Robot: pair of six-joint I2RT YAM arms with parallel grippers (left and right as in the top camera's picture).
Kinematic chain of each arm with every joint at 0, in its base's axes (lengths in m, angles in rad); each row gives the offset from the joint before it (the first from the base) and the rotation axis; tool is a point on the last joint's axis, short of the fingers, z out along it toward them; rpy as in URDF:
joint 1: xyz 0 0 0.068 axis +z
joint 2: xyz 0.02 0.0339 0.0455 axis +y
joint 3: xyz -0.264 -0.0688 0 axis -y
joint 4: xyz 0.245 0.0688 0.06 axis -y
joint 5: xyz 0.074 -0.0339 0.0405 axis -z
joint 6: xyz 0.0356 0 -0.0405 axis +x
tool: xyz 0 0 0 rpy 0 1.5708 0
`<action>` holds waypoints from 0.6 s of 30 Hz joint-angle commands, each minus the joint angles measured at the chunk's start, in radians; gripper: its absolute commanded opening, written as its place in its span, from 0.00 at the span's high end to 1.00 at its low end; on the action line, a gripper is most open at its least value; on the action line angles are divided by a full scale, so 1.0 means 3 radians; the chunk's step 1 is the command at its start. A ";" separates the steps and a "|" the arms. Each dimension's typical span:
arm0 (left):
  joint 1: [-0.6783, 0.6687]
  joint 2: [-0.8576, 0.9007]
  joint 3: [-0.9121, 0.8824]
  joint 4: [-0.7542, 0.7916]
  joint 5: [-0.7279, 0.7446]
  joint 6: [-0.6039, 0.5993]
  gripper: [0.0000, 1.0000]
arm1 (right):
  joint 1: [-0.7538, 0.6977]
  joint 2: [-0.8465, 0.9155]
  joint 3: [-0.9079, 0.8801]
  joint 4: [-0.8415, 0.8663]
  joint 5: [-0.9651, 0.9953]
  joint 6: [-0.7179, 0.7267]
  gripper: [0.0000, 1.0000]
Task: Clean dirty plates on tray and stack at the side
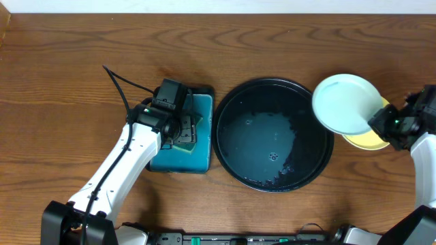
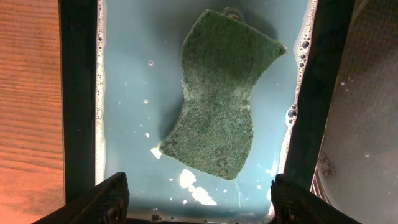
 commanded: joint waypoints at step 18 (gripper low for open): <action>0.0005 0.0037 -0.0031 -0.0009 -0.0017 -0.0017 0.26 | 0.2004 -0.0484 0.0057 0.0498 0.1965 -0.1278 0.99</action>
